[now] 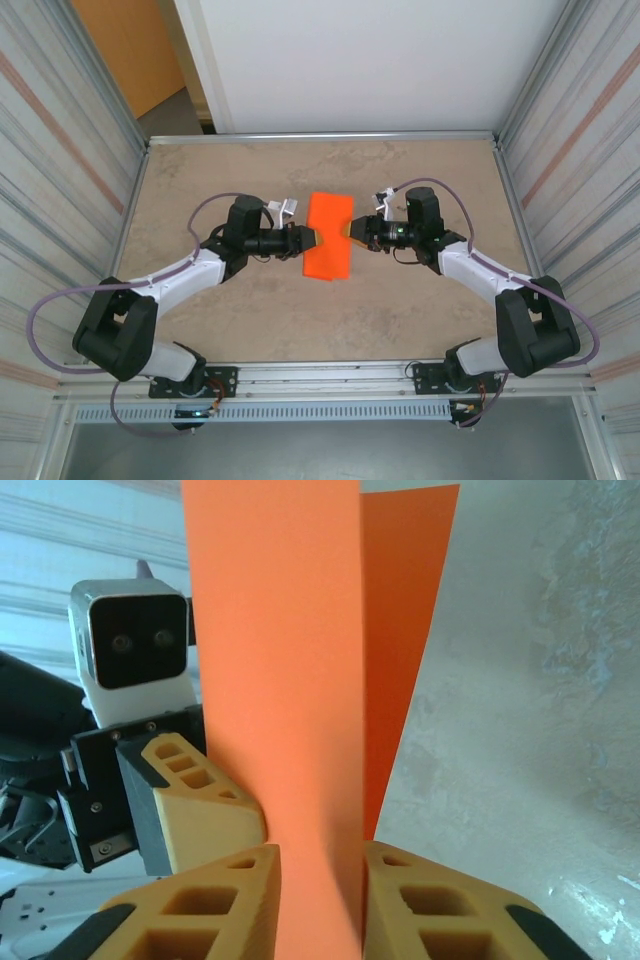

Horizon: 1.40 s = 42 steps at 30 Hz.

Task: Fold a paper plane with a square sheet of paper (pick it up from the middle)
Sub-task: First fold in half a square sheet of paper at the center of the table.

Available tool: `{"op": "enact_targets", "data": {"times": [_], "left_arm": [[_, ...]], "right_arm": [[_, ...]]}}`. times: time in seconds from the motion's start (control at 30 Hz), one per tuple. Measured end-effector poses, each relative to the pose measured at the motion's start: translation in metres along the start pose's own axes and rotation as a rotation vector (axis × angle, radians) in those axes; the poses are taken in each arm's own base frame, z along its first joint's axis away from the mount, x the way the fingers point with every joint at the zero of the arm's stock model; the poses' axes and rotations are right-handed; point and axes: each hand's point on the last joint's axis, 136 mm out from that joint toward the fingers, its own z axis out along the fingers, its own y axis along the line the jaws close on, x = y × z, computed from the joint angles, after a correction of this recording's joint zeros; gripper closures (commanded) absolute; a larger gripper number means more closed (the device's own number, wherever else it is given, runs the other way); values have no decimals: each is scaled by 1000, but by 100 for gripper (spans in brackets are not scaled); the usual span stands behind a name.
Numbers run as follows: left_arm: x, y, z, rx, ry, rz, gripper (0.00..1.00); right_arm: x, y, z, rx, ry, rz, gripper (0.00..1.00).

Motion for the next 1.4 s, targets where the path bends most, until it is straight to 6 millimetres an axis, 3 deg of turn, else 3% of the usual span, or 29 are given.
{"op": "enact_targets", "data": {"times": [0.1,0.2,0.33,0.4,0.5,0.67,0.9,1.07,1.4], "left_arm": [[0,0,0,0,0,-8,79],[0,0,0,0,0,-14,76],[-5,8,-2,-33,-25,-24,51],[-9,21,-9,-86,-58,-43,36],[-12,45,-28,-179,-120,-76,23],[-14,73,-61,-279,-211,-117,14],[-11,86,-82,-327,-268,-119,11],[-7,88,-83,-325,-264,-114,11],[10,100,-83,-336,-241,-137,12]], "right_arm": [[3,2,2,-9,11,-7,83],[5,3,4,-11,19,-13,99],[7,-5,6,19,24,18,100],[6,-10,4,43,18,37,100],[-1,-17,-4,83,2,66,100],[-20,-16,-32,143,-45,82,100],[-32,16,-52,195,-46,47,100],[-25,24,-29,197,19,29,100],[-14,-26,40,233,147,129,99]]}}
